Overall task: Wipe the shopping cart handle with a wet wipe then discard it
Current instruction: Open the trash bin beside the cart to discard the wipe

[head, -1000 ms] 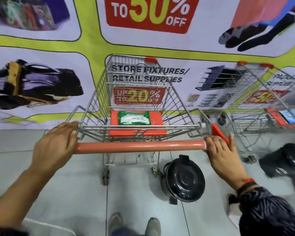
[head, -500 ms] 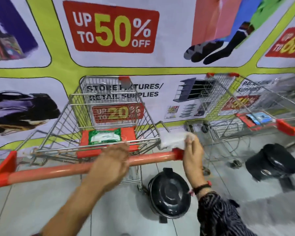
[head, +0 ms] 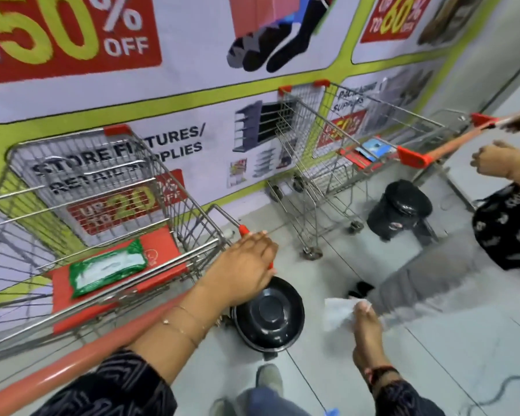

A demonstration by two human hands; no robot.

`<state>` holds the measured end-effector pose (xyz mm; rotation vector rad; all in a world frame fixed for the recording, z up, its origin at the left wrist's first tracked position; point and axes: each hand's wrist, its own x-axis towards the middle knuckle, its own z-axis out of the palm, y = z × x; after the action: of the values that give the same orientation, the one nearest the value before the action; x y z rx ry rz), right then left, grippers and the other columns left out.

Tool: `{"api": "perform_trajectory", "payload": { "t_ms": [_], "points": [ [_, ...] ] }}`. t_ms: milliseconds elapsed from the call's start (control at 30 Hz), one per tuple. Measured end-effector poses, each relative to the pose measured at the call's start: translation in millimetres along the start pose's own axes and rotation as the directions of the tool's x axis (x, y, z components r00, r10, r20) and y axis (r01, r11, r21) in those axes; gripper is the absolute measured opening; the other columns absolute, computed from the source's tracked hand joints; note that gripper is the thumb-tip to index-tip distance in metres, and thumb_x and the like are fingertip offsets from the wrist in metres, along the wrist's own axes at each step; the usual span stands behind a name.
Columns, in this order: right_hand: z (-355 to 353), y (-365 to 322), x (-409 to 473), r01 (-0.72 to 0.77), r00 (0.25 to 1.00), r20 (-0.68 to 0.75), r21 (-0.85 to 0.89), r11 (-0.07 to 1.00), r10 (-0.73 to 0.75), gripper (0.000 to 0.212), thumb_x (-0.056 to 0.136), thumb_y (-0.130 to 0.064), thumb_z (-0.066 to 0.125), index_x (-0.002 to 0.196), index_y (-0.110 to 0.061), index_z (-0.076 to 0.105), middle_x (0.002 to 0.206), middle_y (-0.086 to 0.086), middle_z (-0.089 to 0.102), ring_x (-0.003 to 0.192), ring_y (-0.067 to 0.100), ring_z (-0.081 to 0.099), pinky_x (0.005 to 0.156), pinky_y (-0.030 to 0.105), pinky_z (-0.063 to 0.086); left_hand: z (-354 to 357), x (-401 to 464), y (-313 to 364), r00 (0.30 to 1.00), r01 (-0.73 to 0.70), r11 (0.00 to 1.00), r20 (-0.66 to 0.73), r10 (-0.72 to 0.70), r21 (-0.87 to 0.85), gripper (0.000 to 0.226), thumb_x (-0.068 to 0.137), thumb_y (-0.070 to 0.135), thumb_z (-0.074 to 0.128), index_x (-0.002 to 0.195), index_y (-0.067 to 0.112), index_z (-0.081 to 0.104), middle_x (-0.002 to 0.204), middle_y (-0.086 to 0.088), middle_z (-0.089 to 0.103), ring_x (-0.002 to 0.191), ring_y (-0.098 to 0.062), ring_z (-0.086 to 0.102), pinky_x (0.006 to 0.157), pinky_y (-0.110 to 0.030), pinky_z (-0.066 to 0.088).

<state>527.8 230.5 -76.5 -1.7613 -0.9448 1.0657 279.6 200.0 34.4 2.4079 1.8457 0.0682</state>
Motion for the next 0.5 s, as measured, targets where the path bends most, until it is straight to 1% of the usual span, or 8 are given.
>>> {"api": "perform_trajectory", "payload": {
  "t_ms": [67, 167, 233, 267, 333, 367, 433, 500],
  "points": [
    [-2.7, 24.0, 0.5, 0.137, 0.989, -0.025, -0.212, 0.968, -0.145, 0.025, 0.097, -0.011, 0.044, 0.100, -0.002, 0.067, 0.083, 0.010, 0.052, 0.093, 0.035, 0.055, 0.090, 0.038, 0.041, -0.9, -2.5, 1.7, 1.000, -0.003, 1.000, -0.006, 0.003, -0.031, 0.045, 0.094, 0.034, 0.031, 0.128, 0.005, 0.030, 0.141, -0.021, 0.036, 0.136, -0.029, 0.023, 0.114, -0.038, 0.012],
    [-1.5, 55.0, 6.6, 0.210, 0.978, 0.091, -0.411, 0.887, -0.190, 0.020, 0.093, -0.006, 0.052, 0.101, -0.003, 0.070, 0.079, 0.002, 0.054, 0.099, 0.034, 0.052, 0.093, 0.036, 0.032, -4.5, -2.2, 4.6, 1.000, 0.015, 0.997, -0.003, -0.015, -0.081, 0.044, 0.094, 0.033, 0.032, 0.126, 0.004, 0.035, 0.137, -0.020, 0.041, 0.133, -0.029, 0.028, 0.113, -0.038, 0.017],
    [2.1, 71.1, 9.9, 0.197, 0.974, 0.185, -0.421, 0.885, -0.128, 0.021, 0.093, -0.004, 0.051, 0.101, 0.002, 0.070, 0.093, 0.019, 0.068, 0.098, 0.032, 0.058, 0.092, 0.036, 0.040, -7.4, -2.0, 6.9, 0.999, 0.026, 0.995, -0.020, -0.028, -0.096, 0.043, 0.093, 0.035, 0.032, 0.120, 0.003, 0.041, 0.129, -0.020, 0.049, 0.126, -0.029, 0.038, 0.109, -0.037, 0.025],
    [4.4, 77.7, 12.5, 0.168, 0.974, 0.210, -0.406, 0.898, -0.087, 0.019, 0.092, -0.002, 0.052, 0.099, 0.006, 0.068, 0.097, 0.022, 0.069, 0.095, 0.028, 0.059, 0.086, 0.030, 0.043, -8.8, 0.2, 8.5, 0.999, 0.028, 0.996, -0.040, -0.032, -0.086, 0.042, 0.092, 0.036, 0.032, 0.113, 0.003, 0.047, 0.120, -0.020, 0.055, 0.118, -0.030, 0.046, 0.104, -0.037, 0.032],
    [10.6, 88.4, 19.5, 0.079, 0.980, 0.200, -0.373, 0.925, -0.003, 0.015, 0.089, 0.001, 0.057, 0.095, 0.011, 0.066, 0.089, 0.020, 0.068, 0.084, 0.021, 0.056, 0.066, 0.018, 0.042, -12.4, 7.4, 10.4, 0.998, 0.058, 0.996, -0.028, -0.060, -0.066, 0.040, 0.090, 0.037, 0.032, 0.096, 0.004, 0.056, 0.099, -0.017, 0.063, 0.100, -0.030, 0.054, 0.091, -0.037, 0.041],
    [14.6, 91.4, 23.0, 0.017, 0.982, 0.180, -0.363, 0.932, 0.052, 0.013, 0.086, 0.002, 0.060, 0.094, 0.011, 0.064, 0.085, 0.017, 0.065, 0.081, 0.020, 0.054, 0.059, 0.019, 0.040, -13.6, 12.5, 9.7, 0.998, 0.069, 0.997, -0.007, -0.070, -0.044, 0.039, 0.090, 0.037, 0.033, 0.089, 0.005, 0.057, 0.092, -0.015, 0.064, 0.093, -0.030, 0.055, 0.084, -0.037, 0.042],
    [22.8, 97.1, 30.9, -0.085, 0.974, 0.168, -0.355, 0.931, 0.153, 0.012, 0.083, 0.003, 0.064, 0.092, 0.010, 0.063, 0.081, 0.013, 0.061, 0.077, 0.022, 0.053, 0.059, 0.023, 0.045, -15.2, 22.3, 7.2, 0.998, 0.059, 0.998, 0.029, -0.059, 0.004, 0.040, 0.090, 0.036, 0.032, 0.080, 0.007, 0.058, 0.082, -0.012, 0.064, 0.084, -0.029, 0.055, 0.076, -0.037, 0.045],
    [31.5, 100.8, 38.4, -0.123, 0.957, 0.194, -0.394, 0.911, 0.214, 0.010, 0.082, 0.003, 0.063, 0.089, 0.011, 0.063, 0.081, 0.013, 0.060, 0.078, 0.023, 0.053, 0.070, 0.032, 0.046, -14.2, 27.1, 3.6, 0.999, 0.038, 0.999, 0.039, -0.037, -0.022, 0.041, 0.091, 0.035, 0.031, 0.074, 0.008, 0.057, 0.077, -0.011, 0.064, 0.080, -0.028, 0.056, 0.073, -0.038, 0.048]
  ]
}}
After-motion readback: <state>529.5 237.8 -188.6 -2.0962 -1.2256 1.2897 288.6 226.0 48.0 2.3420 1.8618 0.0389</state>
